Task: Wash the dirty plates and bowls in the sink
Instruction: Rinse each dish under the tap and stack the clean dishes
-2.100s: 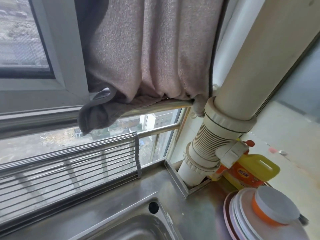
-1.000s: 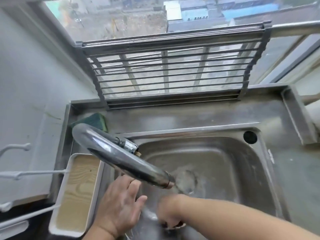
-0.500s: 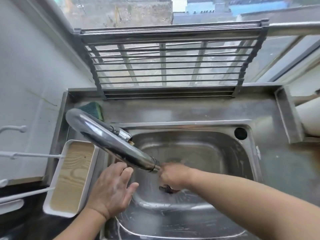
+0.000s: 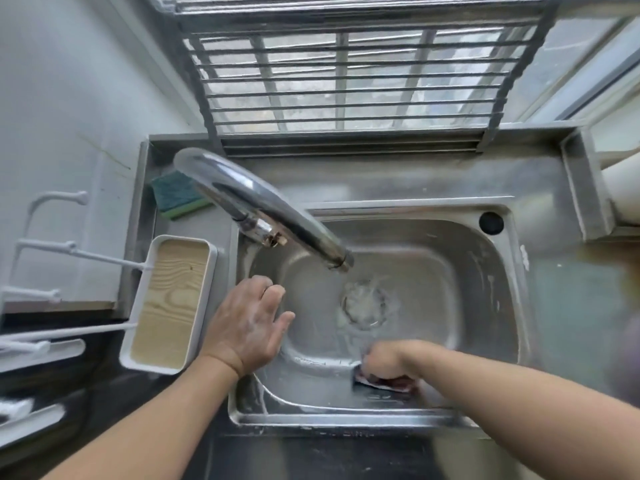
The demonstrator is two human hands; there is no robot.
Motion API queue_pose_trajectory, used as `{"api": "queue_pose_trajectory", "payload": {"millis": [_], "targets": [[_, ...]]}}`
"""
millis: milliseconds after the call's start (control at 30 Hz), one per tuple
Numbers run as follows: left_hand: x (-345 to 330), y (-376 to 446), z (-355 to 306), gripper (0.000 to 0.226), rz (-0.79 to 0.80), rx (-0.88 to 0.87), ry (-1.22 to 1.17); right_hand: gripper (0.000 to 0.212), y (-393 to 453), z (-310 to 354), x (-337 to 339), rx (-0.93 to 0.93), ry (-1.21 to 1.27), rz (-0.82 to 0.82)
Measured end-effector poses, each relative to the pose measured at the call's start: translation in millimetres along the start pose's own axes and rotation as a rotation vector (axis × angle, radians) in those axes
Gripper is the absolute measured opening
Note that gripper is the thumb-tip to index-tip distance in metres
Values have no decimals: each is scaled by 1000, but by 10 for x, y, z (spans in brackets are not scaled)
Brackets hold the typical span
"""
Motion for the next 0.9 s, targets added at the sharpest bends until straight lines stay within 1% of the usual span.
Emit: {"api": "queue_pose_trajectory", "payload": {"millis": [67,100,133,200,233,267,300,333,367,400,467,533,600,667,700,767,800,833,900], "targets": [[29,-2,2,28,1,1,-38,10,74,368,-80,49,429,95],[42,1,-3,27,-4,-1,-60,13,28,579,-73,68,637,128],[58,9,5,26,-2,1,-88,21,-3,798,-53,115,814,121],[96,53,20,27,31,51,-188,31,-165,1243,-69,217,1083,23],[131,95,35,30,58,114,-261,32,-251,1471,-79,228,1138,-49],[167,137,47,32,98,180,-343,30,-272,1639,-152,243,1154,-165],[196,177,47,35,149,226,-406,29,-262,1761,-243,286,1016,-296],[222,207,39,38,202,239,-432,40,-221,1868,-367,329,789,-392],[251,221,15,39,255,226,-426,55,-222,1940,-499,331,520,-445],[256,220,-5,39,304,199,-400,59,-246,1964,-608,304,299,-516],[269,177,-31,40,373,156,-348,53,-384,1919,-696,256,39,-616],[290,130,-44,46,403,148,-318,50,-522,1778,-721,239,-163,-595],[336,105,-91,50,404,146,-313,50,-623,1509,-686,197,-284,-516],[382,89,-153,47,400,160,-320,53,-756,1133,-573,158,-354,-447],[424,66,-199,45,401,160,-315,58,-853,929,-525,137,-378,-418],[493,12,-295,47,408,151,-308,76,-1082,524,-392,121,-437,-408],[514,-26,-336,49,414,152,-308,78,-1184,321,-331,102,-449,-385],[536,-62,-374,51,419,153,-302,70,-1289,105,-272,54,-442,-369],[547,-118,-421,51,426,157,-306,50,-1511,-270,-136,-49,-398,-425]]}}
Point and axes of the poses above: each hand's wrist, its own y-axis towards the middle knuckle, its own x-axis out of the back of the hand, z = x × y, the point moved 4 cm from there along y, towards the middle knuckle, and after that the axes turned 8 degrees about x, right-handed, at the moved point
